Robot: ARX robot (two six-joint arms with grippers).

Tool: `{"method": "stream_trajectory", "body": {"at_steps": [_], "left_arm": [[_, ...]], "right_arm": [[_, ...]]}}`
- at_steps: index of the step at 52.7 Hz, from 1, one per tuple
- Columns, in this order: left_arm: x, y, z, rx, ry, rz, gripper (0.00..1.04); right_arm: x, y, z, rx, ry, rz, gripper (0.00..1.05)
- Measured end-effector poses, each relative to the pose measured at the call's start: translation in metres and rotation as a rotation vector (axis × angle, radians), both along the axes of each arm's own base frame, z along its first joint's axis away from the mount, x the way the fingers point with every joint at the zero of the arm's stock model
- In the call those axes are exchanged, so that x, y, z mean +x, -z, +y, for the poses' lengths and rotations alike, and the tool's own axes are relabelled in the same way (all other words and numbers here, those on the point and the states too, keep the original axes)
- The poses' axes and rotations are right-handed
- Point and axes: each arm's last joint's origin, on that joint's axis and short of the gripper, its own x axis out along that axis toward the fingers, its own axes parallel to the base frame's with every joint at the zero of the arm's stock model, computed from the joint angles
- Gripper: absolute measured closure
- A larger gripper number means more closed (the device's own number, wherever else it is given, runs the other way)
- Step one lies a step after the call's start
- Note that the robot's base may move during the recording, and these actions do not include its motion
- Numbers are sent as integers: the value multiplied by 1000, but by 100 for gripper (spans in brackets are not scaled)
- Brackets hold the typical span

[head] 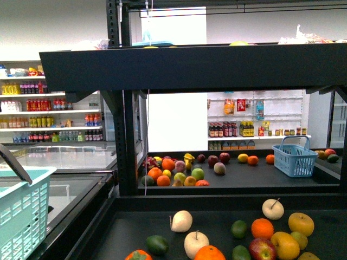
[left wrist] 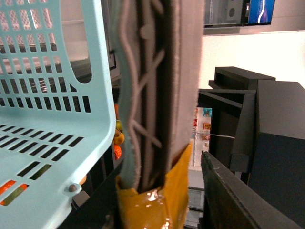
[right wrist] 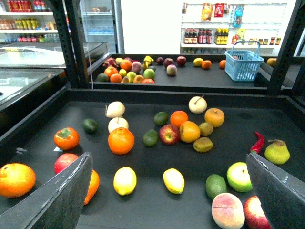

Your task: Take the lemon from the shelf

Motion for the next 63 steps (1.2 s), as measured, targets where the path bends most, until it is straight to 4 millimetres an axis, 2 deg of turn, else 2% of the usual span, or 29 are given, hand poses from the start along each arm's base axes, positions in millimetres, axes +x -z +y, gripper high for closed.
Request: {"method": "stream_trajectory", "body": {"at_steps": [5, 8, 16, 21, 32, 40, 48, 63], "left_arm": [[0, 1, 0, -2, -1, 5, 82], [0, 1, -1, -15, 3, 5, 87], [-4, -5, -4, 6, 14, 9, 89], [-10, -14, -16, 38, 45, -2, 90], [-36, -43, -75, 189, 266, -68, 94], [-46, -54, -109, 269, 408, -117, 94], [-46, -47, -148, 321, 571, -134, 94], [-33, -15, -232, 409, 845, -120, 94]], "right_arm": [[0, 0, 0, 0, 0, 0, 8], [0, 0, 0, 0, 0, 0, 8], [0, 0, 0, 0, 0, 0, 8], [0, 0, 0, 0, 0, 0, 8], [0, 0, 0, 0, 0, 0, 8], [0, 0, 0, 0, 0, 0, 8], [0, 0, 0, 0, 0, 0, 8], [0, 0, 0, 0, 0, 0, 8]]}}
